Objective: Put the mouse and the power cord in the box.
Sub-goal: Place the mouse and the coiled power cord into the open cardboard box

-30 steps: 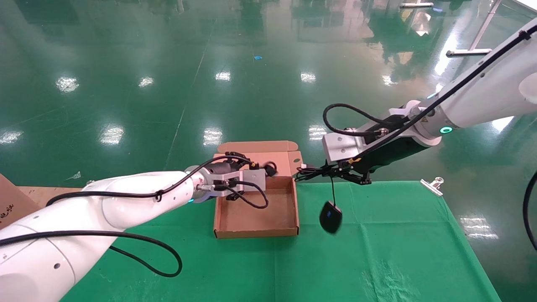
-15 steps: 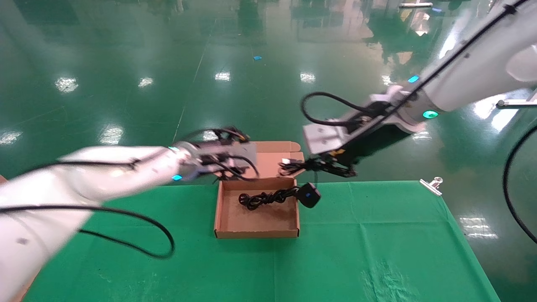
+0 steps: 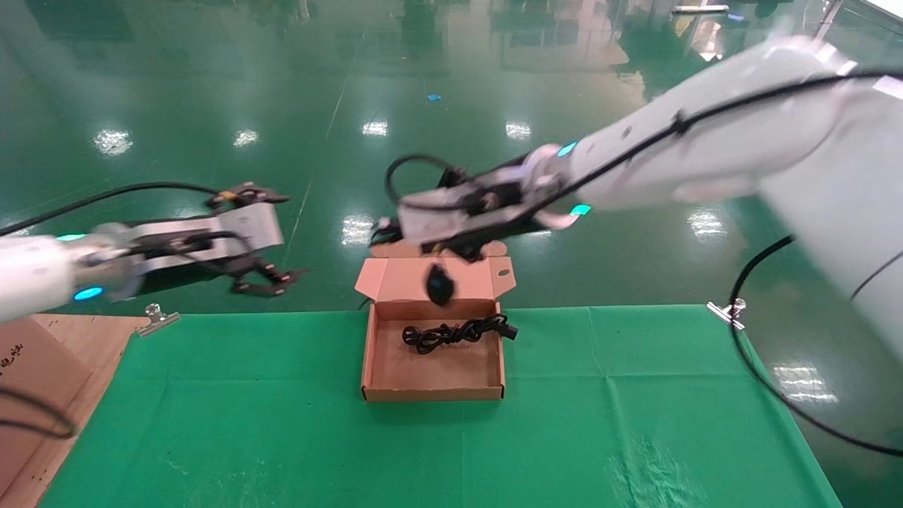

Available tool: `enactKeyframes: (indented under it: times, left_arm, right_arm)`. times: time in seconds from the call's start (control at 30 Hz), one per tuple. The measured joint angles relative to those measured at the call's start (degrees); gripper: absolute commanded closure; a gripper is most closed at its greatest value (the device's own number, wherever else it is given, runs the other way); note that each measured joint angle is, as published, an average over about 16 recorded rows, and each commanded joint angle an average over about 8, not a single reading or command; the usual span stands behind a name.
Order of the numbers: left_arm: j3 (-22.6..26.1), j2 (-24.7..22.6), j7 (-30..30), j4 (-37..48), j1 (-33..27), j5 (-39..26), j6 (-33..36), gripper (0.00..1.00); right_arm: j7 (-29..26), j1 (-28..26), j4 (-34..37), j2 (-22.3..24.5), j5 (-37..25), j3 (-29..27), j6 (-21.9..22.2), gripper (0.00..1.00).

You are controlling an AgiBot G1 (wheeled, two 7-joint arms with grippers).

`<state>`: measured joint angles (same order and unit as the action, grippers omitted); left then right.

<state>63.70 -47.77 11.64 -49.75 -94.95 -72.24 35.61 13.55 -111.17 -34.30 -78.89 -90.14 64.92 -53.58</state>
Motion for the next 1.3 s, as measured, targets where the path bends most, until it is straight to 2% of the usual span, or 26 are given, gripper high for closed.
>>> enactKeyframes:
  times: [0.27,0.7,0.73,0.97,1.0,1.3]
  left_arm:
    - [-0.2,6.4,-4.1,-5.4,2.5,0.2,-3.0,0.0]
    - [0.9,8.4,-10.0,-8.9,4.4,-1.8,-8.8,0.0]
    - [1.0,8.5,-10.4,-9.1,4.4,-2.0,-8.9,0.0]
    - [1.5,8.9,-11.8,-10.0,4.4,-2.9,-9.5,0.0]
    - [1.6,9.0,-11.9,-10.0,4.4,-3.0,-9.6,0.0]
    - [1.7,9.1,-12.2,-10.2,4.4,-3.2,-9.8,0.0]
  right_arm:
    - [-4.4,2.8,-5.8,0.0,1.9,8.2,5.7,1.0]
    - [-7.4,4.3,-7.3,0.2,3.7,16.2,9.5,0.98]
    - [-7.6,4.4,-7.1,0.2,3.9,16.5,9.8,0.89]
    - [-8.8,5.2,-5.6,0.4,5.0,17.9,11.5,0.04]
    - [-9.0,5.3,-5.4,0.4,5.2,17.9,11.6,0.0]
    - [-9.4,5.6,-4.7,0.5,5.7,18.0,12.3,0.0]
